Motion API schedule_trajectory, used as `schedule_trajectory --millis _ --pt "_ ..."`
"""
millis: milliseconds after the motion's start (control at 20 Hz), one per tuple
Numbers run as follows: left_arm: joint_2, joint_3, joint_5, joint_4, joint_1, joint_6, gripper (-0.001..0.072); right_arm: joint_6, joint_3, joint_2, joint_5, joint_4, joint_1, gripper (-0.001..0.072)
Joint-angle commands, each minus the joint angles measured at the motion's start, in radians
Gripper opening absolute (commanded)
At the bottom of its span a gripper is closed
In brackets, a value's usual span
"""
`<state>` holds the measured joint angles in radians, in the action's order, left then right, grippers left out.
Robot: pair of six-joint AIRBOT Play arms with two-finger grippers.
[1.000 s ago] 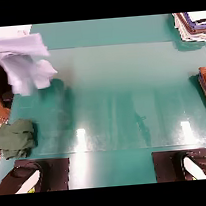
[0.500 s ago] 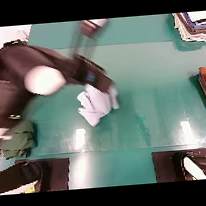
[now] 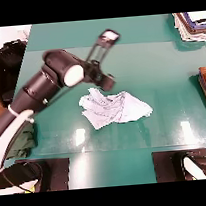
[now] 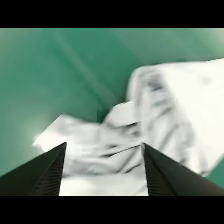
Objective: Fold the shirts.
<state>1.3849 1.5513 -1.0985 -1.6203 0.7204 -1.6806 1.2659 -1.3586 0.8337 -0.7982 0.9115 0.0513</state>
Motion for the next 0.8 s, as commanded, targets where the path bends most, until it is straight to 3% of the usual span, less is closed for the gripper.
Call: schedule_trajectory --millis 0,200,500,750 --pt "0.005 -0.106 -0.024 0.087 -0.219 -0.029 0.0555 0.0 0.0 0.0 -0.019 0.001 0.001 0.0014" --pt "0.032 -0.299 0.171 0.356 -0.364 0.078 0.0555 0.001 0.0 0.011 -0.037 0.0 0.001 0.0015" --pt "0.172 -0.321 0.314 0.626 -0.369 0.244 0.0555 0.001 0.0 0.06 -0.114 -0.003 0.001 0.0015" --pt "0.227 -0.321 0.317 0.683 -0.369 0.249 0.0529 0.001 0.0 0.079 -0.124 -0.001 0.001 0.0015"
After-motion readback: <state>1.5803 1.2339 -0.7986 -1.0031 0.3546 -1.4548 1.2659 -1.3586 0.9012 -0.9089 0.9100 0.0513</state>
